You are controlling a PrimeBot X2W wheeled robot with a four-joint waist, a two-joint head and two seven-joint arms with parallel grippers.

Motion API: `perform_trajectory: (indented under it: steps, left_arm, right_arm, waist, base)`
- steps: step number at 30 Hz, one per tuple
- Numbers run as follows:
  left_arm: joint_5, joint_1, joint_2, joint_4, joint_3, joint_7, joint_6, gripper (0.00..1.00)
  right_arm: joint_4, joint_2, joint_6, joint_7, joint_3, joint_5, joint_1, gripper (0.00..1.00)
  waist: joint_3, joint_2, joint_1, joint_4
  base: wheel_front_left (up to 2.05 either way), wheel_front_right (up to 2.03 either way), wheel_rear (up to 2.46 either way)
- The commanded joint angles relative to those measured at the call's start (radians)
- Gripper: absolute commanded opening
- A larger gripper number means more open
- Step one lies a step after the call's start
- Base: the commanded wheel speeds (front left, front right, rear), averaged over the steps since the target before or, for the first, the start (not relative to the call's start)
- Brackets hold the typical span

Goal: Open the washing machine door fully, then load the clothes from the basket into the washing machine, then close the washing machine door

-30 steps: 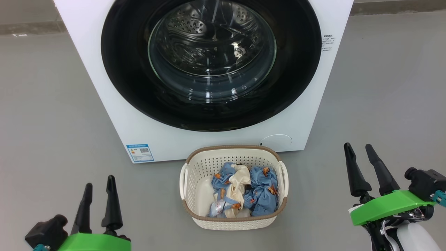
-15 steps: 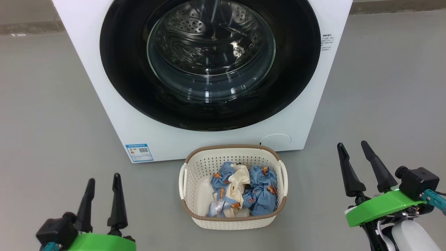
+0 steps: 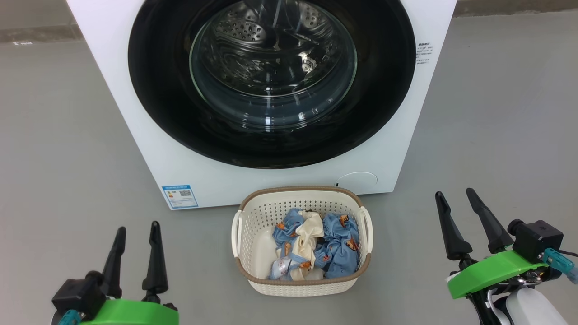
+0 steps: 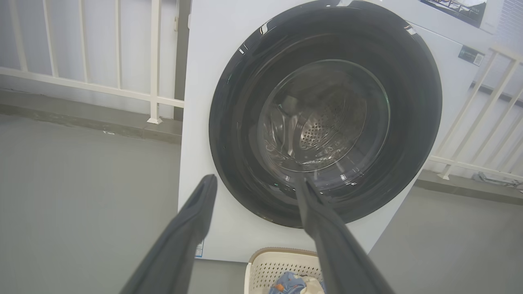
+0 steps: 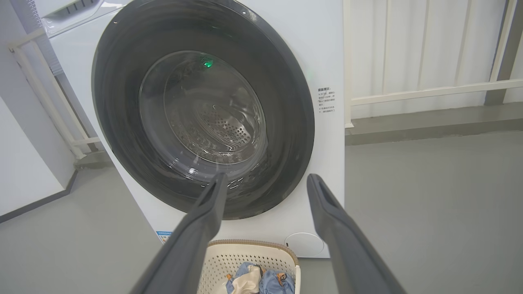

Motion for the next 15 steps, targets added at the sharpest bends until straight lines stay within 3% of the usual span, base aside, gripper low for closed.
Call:
perform_trajectory:
  steps: [1, 15]
  left_arm:
    - [0.007, -0.039, 0.01, -0.016, 0.028, -0.007, 0.001, 1.0]
    - [0.004, -0.044, 0.009, -0.013, 0.033, -0.007, 0.001, 1.0]
  right_arm:
    - [-0.018, -0.015, 0.0, -0.012, 0.019, 0.004, -0.043, 1.0]
    - [-0.013, -0.015, 0.0, -0.012, 0.025, 0.009, -0.051, 1.0]
  waist:
    - [0.001, -0.0001, 0.0, 0.0]
    - [0.001, -0.0001, 0.0, -0.005]
  base:
    - [0.0, 0.0, 0.0]
    - [0.0, 0.0, 0.0]
